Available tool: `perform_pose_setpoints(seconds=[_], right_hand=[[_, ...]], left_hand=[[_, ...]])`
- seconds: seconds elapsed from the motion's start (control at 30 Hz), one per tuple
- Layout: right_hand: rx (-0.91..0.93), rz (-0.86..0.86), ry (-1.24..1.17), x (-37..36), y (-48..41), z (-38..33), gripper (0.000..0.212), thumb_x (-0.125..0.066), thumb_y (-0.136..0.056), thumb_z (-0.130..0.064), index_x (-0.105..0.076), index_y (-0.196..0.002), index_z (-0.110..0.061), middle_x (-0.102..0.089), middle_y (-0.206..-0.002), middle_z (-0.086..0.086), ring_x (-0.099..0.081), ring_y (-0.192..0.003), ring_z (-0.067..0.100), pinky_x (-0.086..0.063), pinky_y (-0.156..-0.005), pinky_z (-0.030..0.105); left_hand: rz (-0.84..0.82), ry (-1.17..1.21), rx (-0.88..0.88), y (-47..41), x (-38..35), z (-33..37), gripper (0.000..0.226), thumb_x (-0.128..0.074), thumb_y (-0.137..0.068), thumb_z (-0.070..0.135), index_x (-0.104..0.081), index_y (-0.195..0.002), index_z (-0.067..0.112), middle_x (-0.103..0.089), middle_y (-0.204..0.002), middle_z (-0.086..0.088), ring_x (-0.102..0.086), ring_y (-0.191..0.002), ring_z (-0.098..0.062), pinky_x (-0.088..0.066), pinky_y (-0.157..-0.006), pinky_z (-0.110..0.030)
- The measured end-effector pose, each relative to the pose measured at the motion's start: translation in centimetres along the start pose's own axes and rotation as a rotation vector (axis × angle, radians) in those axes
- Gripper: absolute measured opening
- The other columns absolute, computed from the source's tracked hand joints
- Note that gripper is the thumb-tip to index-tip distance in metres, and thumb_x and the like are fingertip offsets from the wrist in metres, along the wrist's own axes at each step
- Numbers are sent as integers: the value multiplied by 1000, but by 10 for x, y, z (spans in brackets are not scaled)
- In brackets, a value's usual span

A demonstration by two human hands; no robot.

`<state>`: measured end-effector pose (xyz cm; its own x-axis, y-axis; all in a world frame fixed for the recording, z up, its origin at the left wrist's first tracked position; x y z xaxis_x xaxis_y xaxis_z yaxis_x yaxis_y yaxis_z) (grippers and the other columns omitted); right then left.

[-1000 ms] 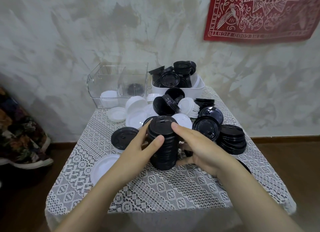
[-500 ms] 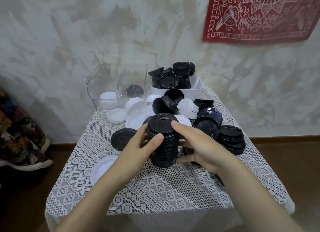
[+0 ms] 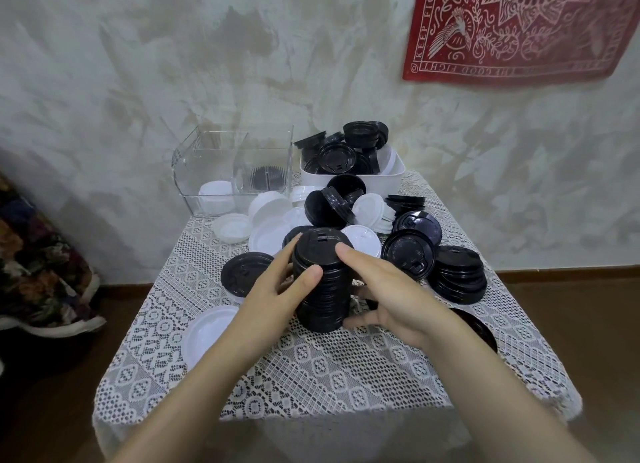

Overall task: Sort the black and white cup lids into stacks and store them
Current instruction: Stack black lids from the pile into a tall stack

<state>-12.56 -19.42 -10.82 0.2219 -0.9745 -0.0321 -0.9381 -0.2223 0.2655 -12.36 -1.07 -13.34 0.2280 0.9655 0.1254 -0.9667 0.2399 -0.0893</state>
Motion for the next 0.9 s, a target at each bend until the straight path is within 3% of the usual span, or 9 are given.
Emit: perform_pose_setpoints(seconds=[0.17,0.37,0.53,0.7,0.83,0.9], right_hand=[[15,9,24,4,-2,-9,39,-55,-98,-60,-73,-120,-34,-76,-113,-15,-71,-108,9,-61,-91,51],[6,-17,63,14,-8,-5,41,-57,-97,-62,-73,-123,-35,-75,-120,-14,-65,-119,13,-61,-92,51],[90,24,183,29,-12,-16,36,-67,-94,-52,-75,-120,-29,-75,-120,-6,-65,-122,14,-64,-84,45],[83,-13,261,37,-16,-30,35,-65,-96,-50,-76,-117,-23,-77,-115,-3,-74,-107,17,-64,-84,42],[114,152,305,53,-46,-43,35,-66,-98,-47,-75,-114,-18,-77,-112,6,-76,-98,20,-65,-80,38],[208,267,326,63,-73,-52,20,-65,-101,-36,-74,-105,-18,-75,-107,8,-75,-96,23,-65,-78,34]], left_hand=[[41,10,-30,-9,-5,-3,79,-69,-83,68,-38,-153,50,-58,-146,20,-51,-139,-8,-38,-119,-49],[53,-93,-35,-13,-9,-7,81,-61,-80,77,-27,-152,63,-50,-148,32,-49,-138,-1,-39,-119,-44],[99,-269,-109,-13,-3,2,74,-59,-79,79,-34,-147,64,-52,-144,32,-49,-132,9,-42,-116,-42],[113,-264,-128,-19,-2,12,85,-69,-71,74,-40,-148,57,-55,-140,31,-57,-126,2,-46,-112,-42],[75,-280,-112,-22,-6,12,79,-71,-71,71,-49,-144,49,-65,-131,27,-60,-122,5,-49,-109,-38],[70,-271,-105,-23,-6,13,73,-72,-71,69,-53,-139,49,-67,-125,27,-63,-117,3,-52,-106,-39]])
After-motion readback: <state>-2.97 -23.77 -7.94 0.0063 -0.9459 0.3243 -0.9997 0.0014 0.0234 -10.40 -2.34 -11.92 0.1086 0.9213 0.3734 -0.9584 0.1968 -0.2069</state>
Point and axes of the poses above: each hand's wrist, its own y-axis away from the middle knuckle, its own x-axis out of the back of the hand, z = x × y, the point moved 1 cm from there along -y, towards the middle knuckle
